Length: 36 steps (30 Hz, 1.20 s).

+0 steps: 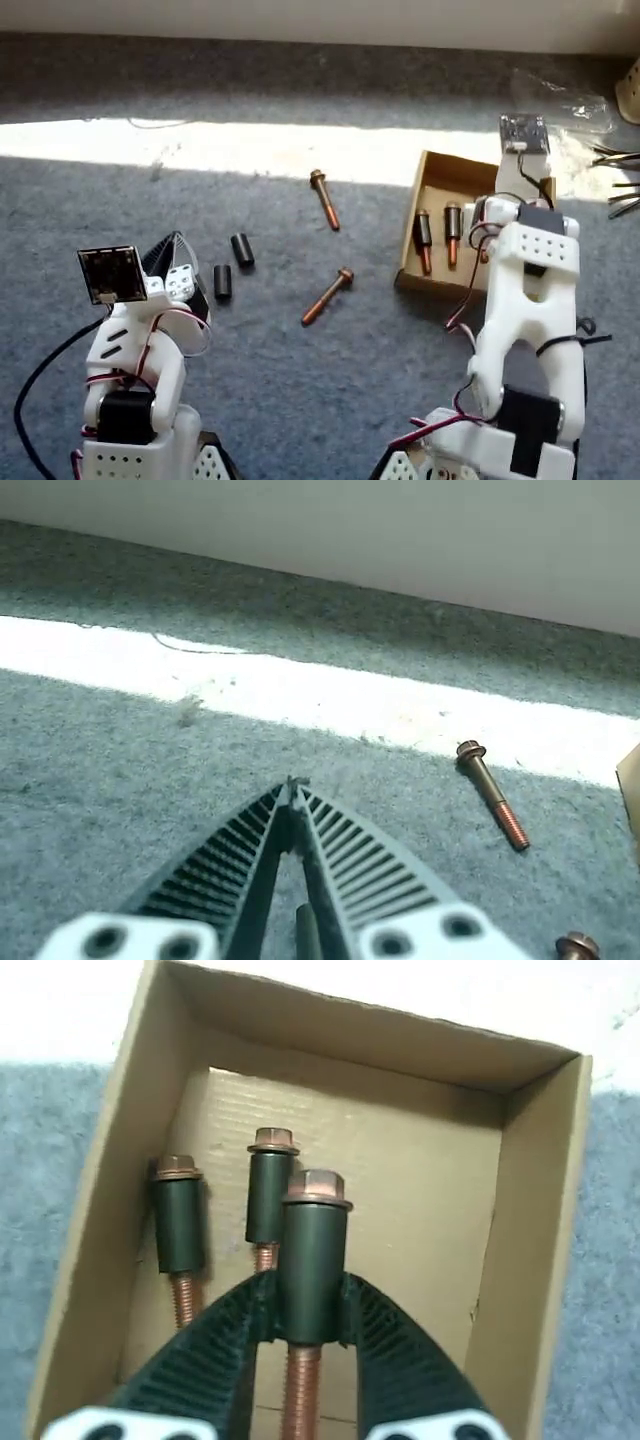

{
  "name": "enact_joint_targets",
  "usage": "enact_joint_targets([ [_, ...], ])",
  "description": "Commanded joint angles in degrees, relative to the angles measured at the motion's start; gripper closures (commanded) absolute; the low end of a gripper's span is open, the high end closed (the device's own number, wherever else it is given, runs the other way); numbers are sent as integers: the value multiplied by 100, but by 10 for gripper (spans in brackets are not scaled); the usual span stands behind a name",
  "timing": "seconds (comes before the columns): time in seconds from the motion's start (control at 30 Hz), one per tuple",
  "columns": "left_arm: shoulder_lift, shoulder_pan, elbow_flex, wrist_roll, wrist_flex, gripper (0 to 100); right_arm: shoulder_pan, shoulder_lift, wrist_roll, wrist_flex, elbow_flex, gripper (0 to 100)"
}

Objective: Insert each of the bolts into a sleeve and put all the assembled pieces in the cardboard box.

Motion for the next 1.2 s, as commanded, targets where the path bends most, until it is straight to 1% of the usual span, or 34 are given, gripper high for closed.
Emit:
enact_joint_targets([
  [0.0, -31, -84, -57, -123, 9, 993, 110, 602, 79, -40, -760, 994],
  [0.33, -31, -84, -48, -123, 0, 993, 101, 2334, 79, -13, -2000, 989],
  [0.47, -31, -84, -48, -123, 0, 993, 84, 2642, 79, 4, -2193, 985],
  [0.5, -31, -84, -48, -123, 0, 993, 84, 2659, 79, 4, -2202, 969],
  [0.63, -31, -84, -48, -123, 0, 993, 75, 2659, 79, 127, -2220, 822],
  [0.7, -31, -84, -48, -123, 0, 993, 66, 2642, 79, 259, -2229, 772],
  [0.9, -31, -84, -48, -123, 0, 993, -66, 2536, 88, 400, -2229, 768],
  [0.97, -31, -92, -48, -123, 0, 993, -171, 2220, 88, 585, -2229, 768],
  [1.1, -31, -453, -75, -105, 0, 993, -505, 1341, 88, 1015, -2211, 768],
  [1.17, -31, -497, -101, -88, 26, 995, -734, 919, 79, 1112, -2193, 768],
])
